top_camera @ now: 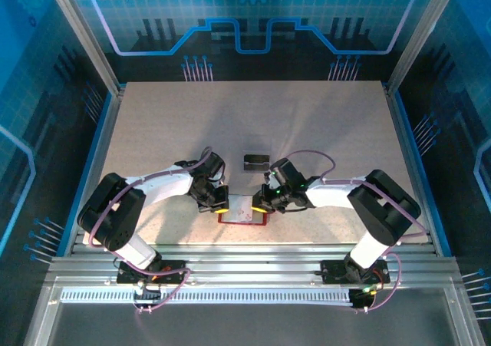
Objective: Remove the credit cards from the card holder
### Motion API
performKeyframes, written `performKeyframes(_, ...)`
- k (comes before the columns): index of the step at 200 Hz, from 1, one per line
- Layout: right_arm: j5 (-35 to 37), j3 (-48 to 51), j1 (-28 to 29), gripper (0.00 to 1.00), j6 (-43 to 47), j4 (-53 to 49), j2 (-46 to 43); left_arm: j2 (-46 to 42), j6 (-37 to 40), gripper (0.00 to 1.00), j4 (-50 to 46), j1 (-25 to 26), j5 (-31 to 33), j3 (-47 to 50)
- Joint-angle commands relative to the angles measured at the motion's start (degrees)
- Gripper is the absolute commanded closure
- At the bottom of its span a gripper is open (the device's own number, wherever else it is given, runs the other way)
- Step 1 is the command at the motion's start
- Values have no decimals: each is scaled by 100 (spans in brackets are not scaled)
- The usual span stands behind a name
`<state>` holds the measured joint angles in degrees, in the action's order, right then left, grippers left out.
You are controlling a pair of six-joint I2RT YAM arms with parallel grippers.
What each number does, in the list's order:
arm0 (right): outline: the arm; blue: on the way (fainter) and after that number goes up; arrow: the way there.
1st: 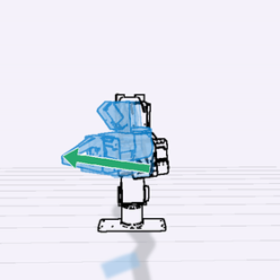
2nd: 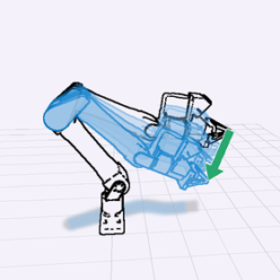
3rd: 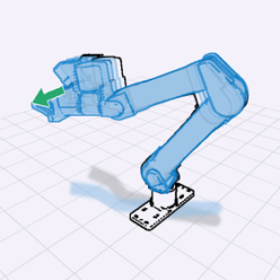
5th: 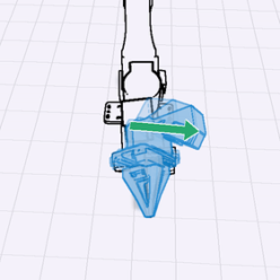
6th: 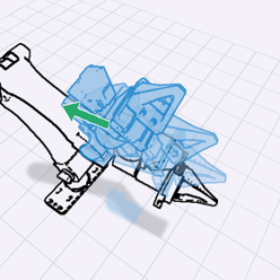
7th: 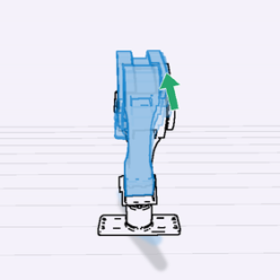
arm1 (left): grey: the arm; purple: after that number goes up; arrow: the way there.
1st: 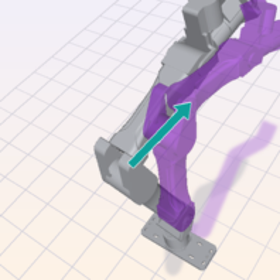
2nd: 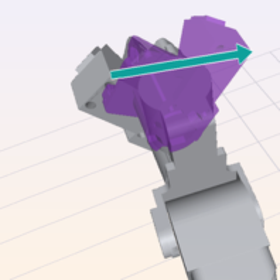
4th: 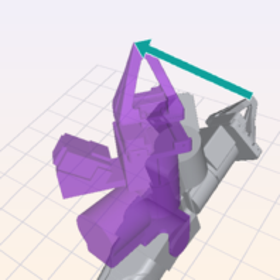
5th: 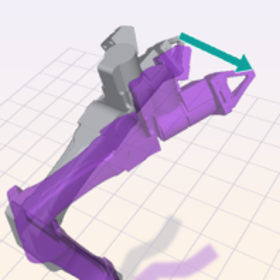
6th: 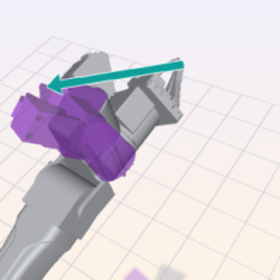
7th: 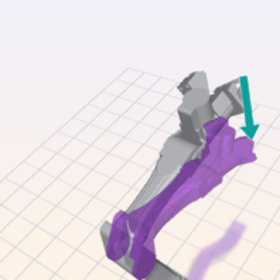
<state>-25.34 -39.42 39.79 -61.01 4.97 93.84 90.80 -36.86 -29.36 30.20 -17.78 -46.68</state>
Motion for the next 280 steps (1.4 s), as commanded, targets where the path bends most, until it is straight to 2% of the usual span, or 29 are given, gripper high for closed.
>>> performKeyframes(1, 118, 24, -112, 90, 211, -388, -188, 32, 174, 99, -252, -34, 143, 104)
performKeyframes(88, 380, -206, -200, 90, 613, -1322, -494, 73, 170, 99, -228, -30, 113, 61)
performKeyframes(126, 205, -250, -184, 90, 499, -1054, -423, 69, 179, 99, -238, -32, 106, 45)
performKeyframes(171, 12, -259, -99, 84, 239, -674, -305, 78, 179, 99, -222, -33, 95, 41)
performKeyframes(280, 69, -180, 86, 83, 81, -593, -319, 67, 137, 99, -193, -31, 108, 65)
